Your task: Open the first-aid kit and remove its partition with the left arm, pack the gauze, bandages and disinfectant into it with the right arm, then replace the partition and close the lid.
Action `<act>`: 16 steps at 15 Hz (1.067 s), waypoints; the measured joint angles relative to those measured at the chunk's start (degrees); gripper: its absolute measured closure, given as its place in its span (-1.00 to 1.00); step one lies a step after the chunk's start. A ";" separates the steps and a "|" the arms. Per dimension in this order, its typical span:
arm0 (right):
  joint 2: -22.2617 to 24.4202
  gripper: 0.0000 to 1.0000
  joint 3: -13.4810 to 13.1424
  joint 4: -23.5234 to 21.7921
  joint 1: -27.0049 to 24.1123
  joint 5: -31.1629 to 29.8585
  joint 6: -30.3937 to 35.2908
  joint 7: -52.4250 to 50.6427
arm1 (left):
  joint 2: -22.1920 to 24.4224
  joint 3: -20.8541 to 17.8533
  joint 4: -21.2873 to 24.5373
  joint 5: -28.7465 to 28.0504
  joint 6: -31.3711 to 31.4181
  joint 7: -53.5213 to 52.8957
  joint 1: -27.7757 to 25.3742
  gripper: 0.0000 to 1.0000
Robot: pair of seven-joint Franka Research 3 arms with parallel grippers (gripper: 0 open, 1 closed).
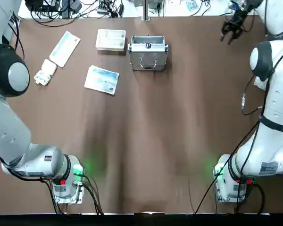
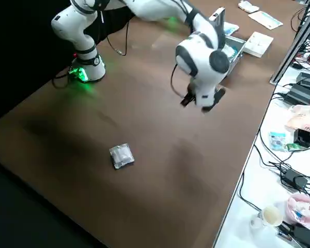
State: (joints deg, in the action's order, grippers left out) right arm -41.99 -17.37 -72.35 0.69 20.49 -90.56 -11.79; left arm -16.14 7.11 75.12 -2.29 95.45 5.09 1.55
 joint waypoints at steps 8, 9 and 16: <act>-2.51 -0.14 0.02 -3.34 -13.20 -12.65 -2.70 -7.76 | 0.00 0.02 0.00 0.00 0.00 0.00 0.01 -1.00; -2.51 -0.14 0.03 -3.40 -14.12 -15.65 -2.69 -8.18 | 0.00 0.02 0.00 0.00 0.00 0.00 0.01 -1.00; -4.07 -0.14 0.26 -7.16 -16.83 -23.25 -7.97 -14.92 | 0.01 0.01 0.00 0.00 0.00 0.00 -0.02 -1.00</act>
State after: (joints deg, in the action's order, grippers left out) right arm -46.06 -17.12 -79.51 -16.14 -2.76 -98.52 -26.71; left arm -16.14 7.12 75.12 -2.29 95.45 5.09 1.54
